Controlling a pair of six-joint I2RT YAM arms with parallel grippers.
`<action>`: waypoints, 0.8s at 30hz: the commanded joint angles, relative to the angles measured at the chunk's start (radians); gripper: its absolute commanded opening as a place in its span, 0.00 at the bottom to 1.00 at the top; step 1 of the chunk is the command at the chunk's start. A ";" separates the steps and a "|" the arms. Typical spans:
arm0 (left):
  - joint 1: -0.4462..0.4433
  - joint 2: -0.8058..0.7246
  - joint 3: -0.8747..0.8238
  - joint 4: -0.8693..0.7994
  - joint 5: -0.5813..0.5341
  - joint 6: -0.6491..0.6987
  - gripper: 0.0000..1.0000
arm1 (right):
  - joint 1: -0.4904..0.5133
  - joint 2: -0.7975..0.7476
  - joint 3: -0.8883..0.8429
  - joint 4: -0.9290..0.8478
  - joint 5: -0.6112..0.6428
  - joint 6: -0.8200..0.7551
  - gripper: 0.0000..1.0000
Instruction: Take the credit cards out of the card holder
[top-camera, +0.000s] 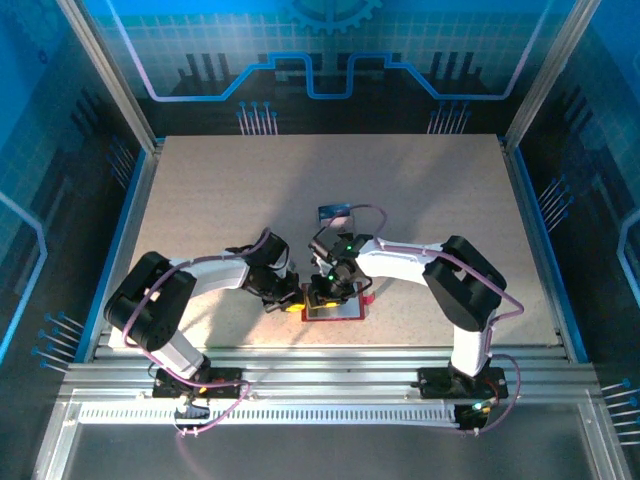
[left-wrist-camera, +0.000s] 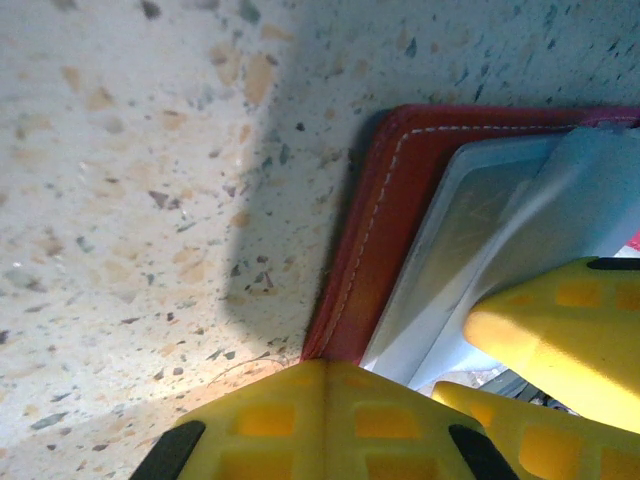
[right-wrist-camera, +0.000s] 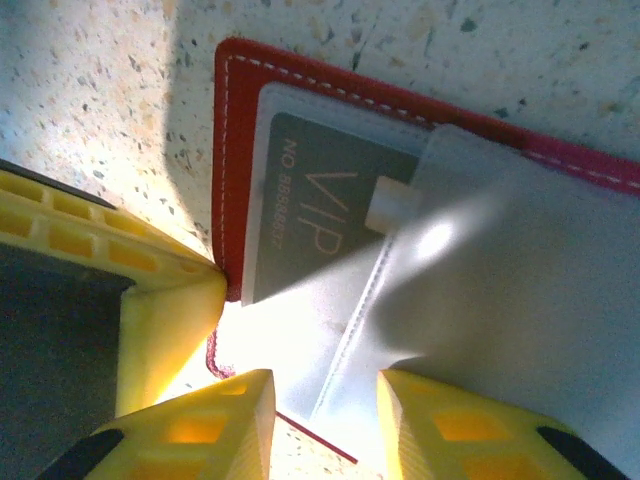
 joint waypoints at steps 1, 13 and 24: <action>-0.006 0.007 0.015 -0.056 -0.022 0.024 0.00 | 0.024 0.010 0.031 -0.124 0.095 -0.029 0.37; -0.006 0.014 0.023 -0.061 -0.021 0.025 0.00 | 0.078 0.041 0.156 -0.327 0.305 -0.075 0.53; -0.007 0.018 0.026 -0.061 -0.020 0.025 0.00 | 0.090 0.040 0.188 -0.396 0.381 -0.082 0.61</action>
